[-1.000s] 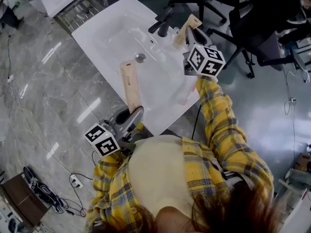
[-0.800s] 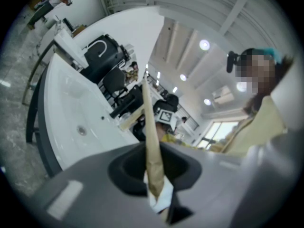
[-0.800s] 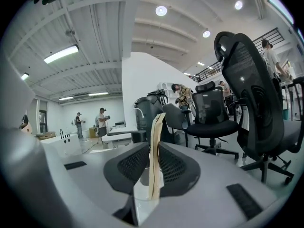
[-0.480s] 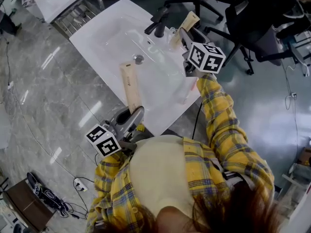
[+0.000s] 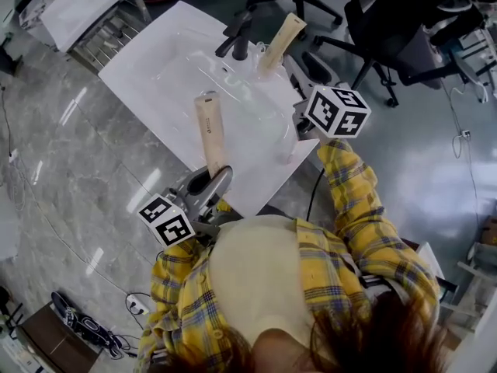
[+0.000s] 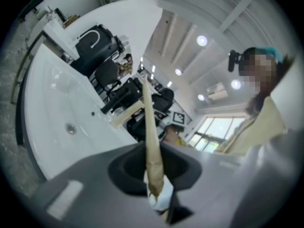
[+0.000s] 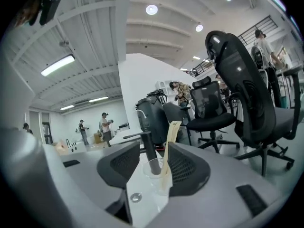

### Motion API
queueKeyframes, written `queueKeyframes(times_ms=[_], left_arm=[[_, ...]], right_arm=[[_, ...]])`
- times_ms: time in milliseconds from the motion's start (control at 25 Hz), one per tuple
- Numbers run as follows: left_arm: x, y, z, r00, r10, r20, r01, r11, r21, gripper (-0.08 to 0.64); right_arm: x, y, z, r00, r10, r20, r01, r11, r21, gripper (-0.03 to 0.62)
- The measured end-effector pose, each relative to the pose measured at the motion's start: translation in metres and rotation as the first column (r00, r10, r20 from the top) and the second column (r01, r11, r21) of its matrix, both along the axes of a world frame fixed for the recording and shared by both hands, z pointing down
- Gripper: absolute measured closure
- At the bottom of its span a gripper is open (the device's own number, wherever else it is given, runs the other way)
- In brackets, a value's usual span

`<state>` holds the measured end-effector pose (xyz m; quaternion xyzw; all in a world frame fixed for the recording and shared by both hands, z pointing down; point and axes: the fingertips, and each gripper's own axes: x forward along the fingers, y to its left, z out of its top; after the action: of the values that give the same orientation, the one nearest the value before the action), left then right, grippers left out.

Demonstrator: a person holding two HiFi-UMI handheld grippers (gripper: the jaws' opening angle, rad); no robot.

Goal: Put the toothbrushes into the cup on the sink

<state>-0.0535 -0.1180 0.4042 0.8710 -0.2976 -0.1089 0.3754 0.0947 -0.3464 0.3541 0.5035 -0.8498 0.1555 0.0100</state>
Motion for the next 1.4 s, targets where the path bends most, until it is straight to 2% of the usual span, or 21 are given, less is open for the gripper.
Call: queueKeyframes(times_ms=[120,240,520,760,840,1000,1200,1280,1400], left_arm=[[0.005,-0.005,-0.001,1.0,0.029,0.004,-0.029,1.0,0.009,0.506],[0.011,-0.01,-0.002,0.998,0.06,0.005,-0.06,0.998,0.02,0.506],[0.023,-0.015,-0.003,0.992,0.126,0.006,-0.127,0.991,0.032,0.506],[0.032,-0.013,-0.005,0.981,0.195,-0.017,-0.194,0.98,0.05,0.506],[0.035,-0.01,-0.008,0.974,0.225,-0.033,-0.222,0.973,0.058,0.506],[0.043,0.002,-0.014,0.948,0.312,-0.068,-0.306,0.948,0.093,0.506],[0.051,0.018,-0.022,0.891,0.439,-0.114,-0.423,0.896,0.137,0.506],[0.053,0.022,-0.023,0.876,0.469,-0.114,-0.452,0.88,0.142,0.506],[0.054,0.025,-0.024,0.866,0.483,-0.128,-0.466,0.874,0.14,0.506]], right_arm=[[-0.015,0.027,-0.003,0.992,-0.084,0.096,0.089,0.995,-0.051,0.442],[-0.037,0.056,-0.003,0.973,-0.178,0.147,0.191,0.978,-0.08,0.442],[-0.08,0.112,-0.007,0.9,-0.361,0.246,0.399,0.908,-0.128,0.442],[-0.092,0.137,-0.005,0.863,-0.396,0.313,0.459,0.873,-0.163,0.442],[-0.095,0.144,-0.008,0.841,-0.412,0.352,0.489,0.857,-0.165,0.442],[-0.102,0.159,-0.014,0.786,-0.475,0.395,0.566,0.811,-0.152,0.441],[-0.105,0.173,-0.022,0.719,-0.549,0.425,0.649,0.75,-0.127,0.442],[-0.105,0.178,-0.026,0.704,-0.58,0.409,0.67,0.734,-0.113,0.463],[-0.104,0.182,-0.03,0.694,-0.602,0.396,0.684,0.723,-0.099,0.512]])
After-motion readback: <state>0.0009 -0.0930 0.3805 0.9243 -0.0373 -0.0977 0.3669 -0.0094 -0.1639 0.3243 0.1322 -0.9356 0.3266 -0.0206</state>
